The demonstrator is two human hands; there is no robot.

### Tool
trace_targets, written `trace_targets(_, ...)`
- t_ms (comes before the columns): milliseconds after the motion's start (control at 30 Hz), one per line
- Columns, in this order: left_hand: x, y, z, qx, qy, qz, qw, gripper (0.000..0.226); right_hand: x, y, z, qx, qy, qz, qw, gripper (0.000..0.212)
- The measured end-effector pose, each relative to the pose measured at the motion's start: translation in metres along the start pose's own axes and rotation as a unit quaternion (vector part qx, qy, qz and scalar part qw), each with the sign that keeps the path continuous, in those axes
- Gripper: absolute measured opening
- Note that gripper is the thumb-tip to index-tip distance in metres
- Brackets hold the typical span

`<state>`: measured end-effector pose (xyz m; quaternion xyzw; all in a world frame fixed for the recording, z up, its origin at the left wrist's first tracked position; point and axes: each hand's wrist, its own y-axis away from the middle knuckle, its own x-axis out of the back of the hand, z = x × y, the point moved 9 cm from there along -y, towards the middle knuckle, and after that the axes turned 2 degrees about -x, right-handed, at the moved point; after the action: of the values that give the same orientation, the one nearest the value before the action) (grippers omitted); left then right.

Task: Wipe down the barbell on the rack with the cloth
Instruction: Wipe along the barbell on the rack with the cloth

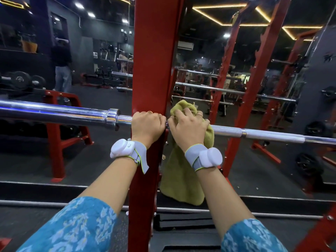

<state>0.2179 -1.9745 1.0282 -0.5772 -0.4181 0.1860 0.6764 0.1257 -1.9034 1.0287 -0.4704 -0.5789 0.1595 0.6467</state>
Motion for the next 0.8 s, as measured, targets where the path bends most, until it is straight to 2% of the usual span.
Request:
trace_targets(67,0.000,0.000,0.000,0.005,0.000,0.002,1.000,0.044,0.005,-0.005,0.006,-0.005,-0.008,0.014,1.000,0.034)
trace_targets(200,0.000,0.000,-0.002,0.007,-0.001,-0.004,1.000,0.045,-0.009,-0.021,0.035,-0.071,-0.028,-0.077,0.994,0.032)
trace_targets(367,0.000,0.000,-0.002,0.013,-0.001,-0.001,1.000,0.045,-0.008,-0.024,0.054,-0.126,-0.037,-0.072,0.989,0.033)
trace_targets(467,-0.001,0.000,-0.002,0.018,-0.007,-0.005,1.000,0.044,-0.010,-0.027,0.044,-0.102,-0.039,-0.072,0.991,0.031)
trace_targets(633,-0.001,0.000,-0.002,0.019,-0.013,-0.002,1.000,0.044,-0.009,-0.021,0.011,-0.008,-0.033,-0.039,0.999,0.031)
trace_targets(800,-0.001,0.001,0.000,0.008,-0.008,-0.011,1.000,0.045,-0.007,-0.019,0.020,0.017,-0.051,-0.042,0.998,0.040)
